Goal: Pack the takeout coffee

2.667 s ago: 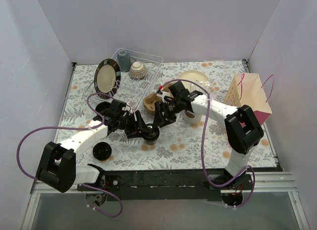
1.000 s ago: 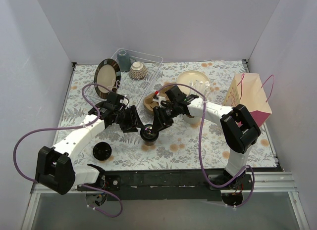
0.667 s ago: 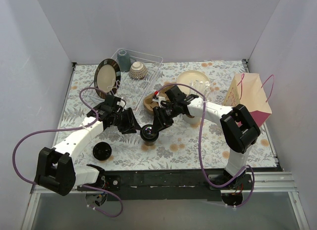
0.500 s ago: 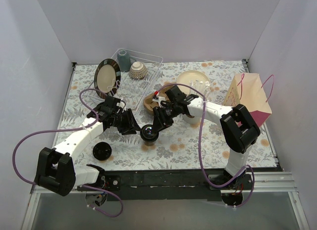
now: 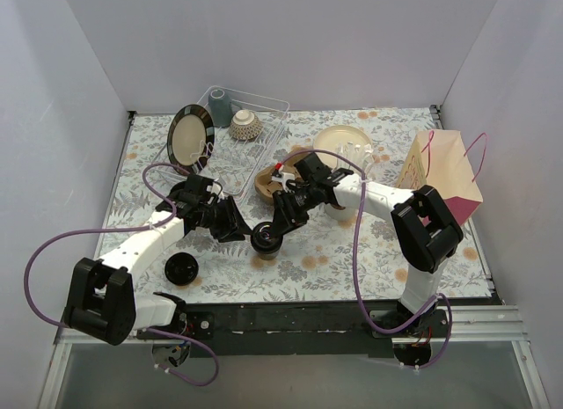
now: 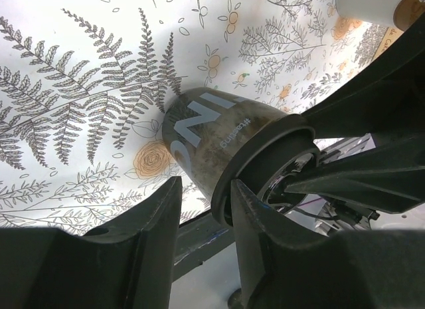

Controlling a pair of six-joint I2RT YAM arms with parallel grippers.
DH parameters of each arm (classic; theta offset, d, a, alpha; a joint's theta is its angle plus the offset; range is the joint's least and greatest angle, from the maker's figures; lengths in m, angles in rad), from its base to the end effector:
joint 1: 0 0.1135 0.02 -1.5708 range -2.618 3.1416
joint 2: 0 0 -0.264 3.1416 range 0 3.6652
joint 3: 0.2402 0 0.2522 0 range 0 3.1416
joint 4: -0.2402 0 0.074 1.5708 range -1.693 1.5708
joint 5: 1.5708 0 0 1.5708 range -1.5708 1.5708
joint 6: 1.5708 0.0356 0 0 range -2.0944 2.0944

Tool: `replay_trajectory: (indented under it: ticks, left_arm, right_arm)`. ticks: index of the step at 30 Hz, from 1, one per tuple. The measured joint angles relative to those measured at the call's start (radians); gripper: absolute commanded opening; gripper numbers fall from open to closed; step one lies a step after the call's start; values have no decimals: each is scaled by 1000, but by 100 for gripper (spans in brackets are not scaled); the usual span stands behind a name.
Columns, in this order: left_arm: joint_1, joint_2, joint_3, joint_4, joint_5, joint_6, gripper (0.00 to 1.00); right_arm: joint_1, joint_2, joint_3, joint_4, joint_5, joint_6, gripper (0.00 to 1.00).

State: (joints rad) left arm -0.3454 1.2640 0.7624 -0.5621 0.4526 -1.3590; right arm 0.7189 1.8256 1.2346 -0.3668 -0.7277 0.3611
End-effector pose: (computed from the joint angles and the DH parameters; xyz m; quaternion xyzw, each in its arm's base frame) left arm 0.2162 -0.0943 0.2073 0.4087 -0.8521 0.3270 0.0026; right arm 0.2713 0.2689 0.2000 -0.2642 0.8577 0.4360 0.0674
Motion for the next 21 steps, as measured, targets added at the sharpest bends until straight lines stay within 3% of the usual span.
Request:
replay_trajectory:
  ticks: [11,21]
  left_arm:
    - [4,8,-24,38,33,-61,43]
    - [-13,43,136,-154,-54,-3,50]
  right_arm:
    - [-12,-29,-53,39,-12,10,33]
    - [-10,-30,-53,37,-11,16,33]
